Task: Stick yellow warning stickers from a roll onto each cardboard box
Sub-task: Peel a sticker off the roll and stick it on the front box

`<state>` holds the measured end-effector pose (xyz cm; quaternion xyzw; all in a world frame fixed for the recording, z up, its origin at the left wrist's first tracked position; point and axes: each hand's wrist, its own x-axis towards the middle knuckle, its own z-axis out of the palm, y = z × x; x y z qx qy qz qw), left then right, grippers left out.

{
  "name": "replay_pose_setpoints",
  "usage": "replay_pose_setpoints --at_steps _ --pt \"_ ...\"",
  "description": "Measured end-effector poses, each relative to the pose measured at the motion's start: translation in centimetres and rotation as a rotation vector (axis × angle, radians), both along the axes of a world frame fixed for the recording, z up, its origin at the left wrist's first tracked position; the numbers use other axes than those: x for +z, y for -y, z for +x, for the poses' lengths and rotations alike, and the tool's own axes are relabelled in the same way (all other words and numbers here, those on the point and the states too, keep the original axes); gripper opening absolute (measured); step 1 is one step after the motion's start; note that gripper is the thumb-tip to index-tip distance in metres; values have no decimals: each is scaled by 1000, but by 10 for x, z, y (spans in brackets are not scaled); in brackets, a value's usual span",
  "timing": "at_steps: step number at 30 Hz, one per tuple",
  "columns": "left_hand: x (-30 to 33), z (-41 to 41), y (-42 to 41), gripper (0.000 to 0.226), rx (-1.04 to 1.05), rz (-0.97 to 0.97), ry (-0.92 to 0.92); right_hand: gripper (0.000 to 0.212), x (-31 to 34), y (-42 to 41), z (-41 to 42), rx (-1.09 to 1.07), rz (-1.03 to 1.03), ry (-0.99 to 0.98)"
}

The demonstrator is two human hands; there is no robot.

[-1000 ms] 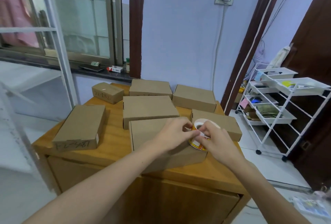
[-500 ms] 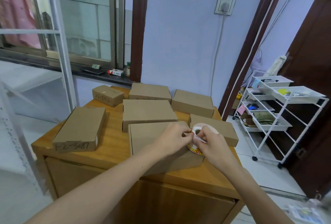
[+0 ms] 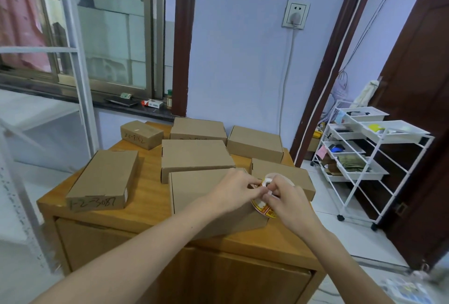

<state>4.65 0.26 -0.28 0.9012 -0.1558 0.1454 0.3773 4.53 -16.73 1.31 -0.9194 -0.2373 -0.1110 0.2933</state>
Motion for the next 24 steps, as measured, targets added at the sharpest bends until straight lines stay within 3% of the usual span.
replay_pose_setpoints --at_steps 9,16,24 --pt "0 -4 4 26 -43 -106 -77 19 0 11 -9 -53 78 -91" --pt "-5 -4 -1 15 144 -79 -8 16 -2 20 -2 -110 60 -91" --pt "-6 -14 -68 23 405 9 15 16 -23 38 8 -237 -21 -69"
